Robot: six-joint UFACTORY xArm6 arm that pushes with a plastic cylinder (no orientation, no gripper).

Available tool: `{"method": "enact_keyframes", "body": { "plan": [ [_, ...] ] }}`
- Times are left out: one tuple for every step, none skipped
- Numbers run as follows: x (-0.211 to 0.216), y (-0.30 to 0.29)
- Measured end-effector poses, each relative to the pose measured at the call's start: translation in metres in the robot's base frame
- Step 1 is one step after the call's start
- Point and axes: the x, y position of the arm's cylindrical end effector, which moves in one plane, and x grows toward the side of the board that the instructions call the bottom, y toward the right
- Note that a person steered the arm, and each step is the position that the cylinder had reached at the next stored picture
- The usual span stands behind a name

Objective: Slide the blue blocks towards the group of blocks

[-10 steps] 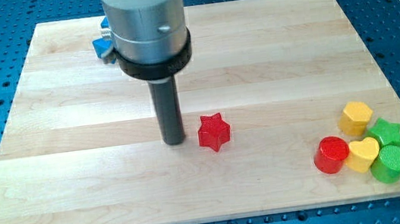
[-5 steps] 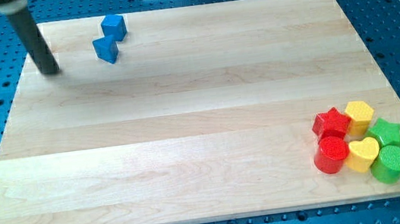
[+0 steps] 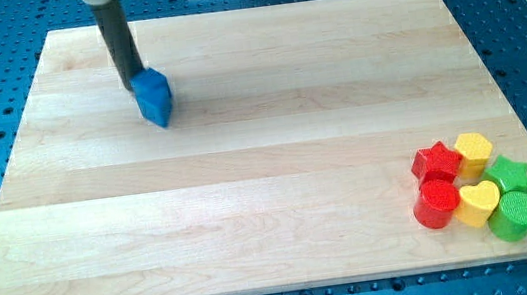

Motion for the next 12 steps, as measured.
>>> {"method": "enact_keyframes", "body": {
  "plan": [
    [0.075,0.091],
    [0.121,0.133],
    [0.090,0.099],
    [0.092,0.020],
    [0.115,-0.018],
    [0.135,0.056],
    [0.149,0.167],
    [0.160,0.183],
    [0.162,0.125],
    [0.190,0.129],
    [0.205,0.206],
    [0.204,0.165]
  ]
}}
